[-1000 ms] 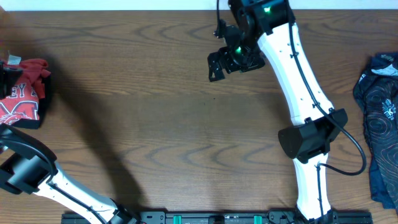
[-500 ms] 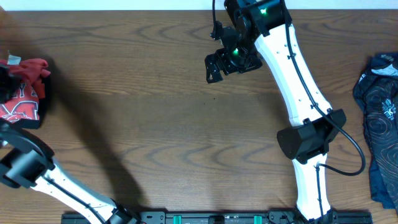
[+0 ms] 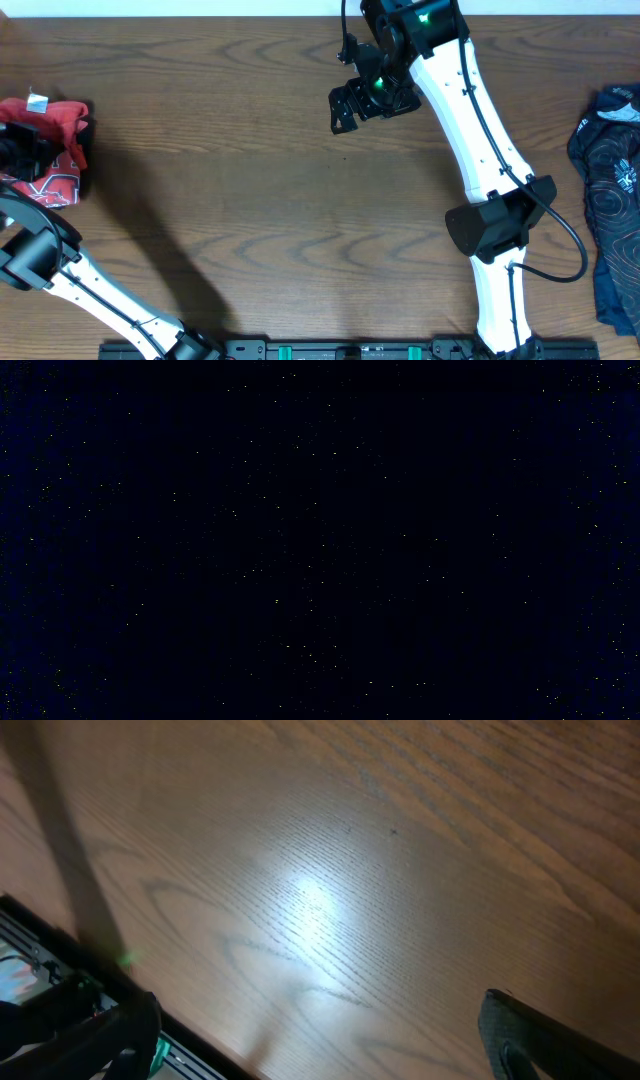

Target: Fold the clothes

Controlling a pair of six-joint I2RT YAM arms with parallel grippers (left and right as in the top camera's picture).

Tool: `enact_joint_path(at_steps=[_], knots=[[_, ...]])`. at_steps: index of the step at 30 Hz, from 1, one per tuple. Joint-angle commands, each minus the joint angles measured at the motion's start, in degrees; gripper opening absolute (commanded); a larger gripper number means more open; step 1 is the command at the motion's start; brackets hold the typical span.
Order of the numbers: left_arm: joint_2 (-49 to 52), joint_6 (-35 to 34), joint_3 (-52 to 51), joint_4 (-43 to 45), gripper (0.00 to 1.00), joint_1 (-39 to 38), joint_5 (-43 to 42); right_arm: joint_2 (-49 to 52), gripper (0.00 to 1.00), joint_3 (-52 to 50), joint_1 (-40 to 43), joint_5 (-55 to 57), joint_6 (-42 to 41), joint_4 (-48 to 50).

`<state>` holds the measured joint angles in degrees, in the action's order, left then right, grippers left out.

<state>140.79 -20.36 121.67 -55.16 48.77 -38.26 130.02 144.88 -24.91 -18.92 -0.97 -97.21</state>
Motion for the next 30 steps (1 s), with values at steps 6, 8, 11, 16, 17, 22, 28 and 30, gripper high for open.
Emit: enact_joint_path(at_steps=[6, 8, 11, 16, 17, 22, 28, 30], knots=[[2.3, 1.4, 0.8, -1.3, 0.06, 3.8, -12.1, -1.5, 0.99, -0.3, -0.5, -1.0, 0.5, -0.1], [0.9, 1.2, 1.3, -1.7, 0.06, 3.7, -13.8, -1.5, 0.99, -0.3, -0.5, -1.0, 0.6, -0.1], [-3.4, 1.1, 1.3, -2.1, 0.06, 3.5, -13.6, -1.5, 0.99, -0.3, -0.5, -1.0, 0.6, -0.1], [-13.4, 1.1, 1.3, -1.7, 0.06, 3.6, -13.6, -1.5, 0.99, -0.3, -0.4, -1.0, 0.6, -0.1], [-15.7, 1.0, 1.3, -1.7, 0.07, 3.7, -13.6, -1.5, 0.99, -0.3, -0.3, -1.0, 0.6, -0.1], [-26.9, 0.1, 1.3, -1.3, 0.14, 3.7, -13.2, -1.7, 0.99, -0.2, 0.6, -0.1, 0.9, -0.1], [-39.7, -3.3, 1.3, -1.7, 0.27, 3.7, -14.3, -4.0, 0.99, -0.2, 4.6, 0.9, 0.9, -0.1], [-43.6, -3.4, 1.3, -1.8, 0.27, 3.7, -15.6, -5.6, 0.99, -0.2, 6.5, 0.9, 1.1, -0.1]])
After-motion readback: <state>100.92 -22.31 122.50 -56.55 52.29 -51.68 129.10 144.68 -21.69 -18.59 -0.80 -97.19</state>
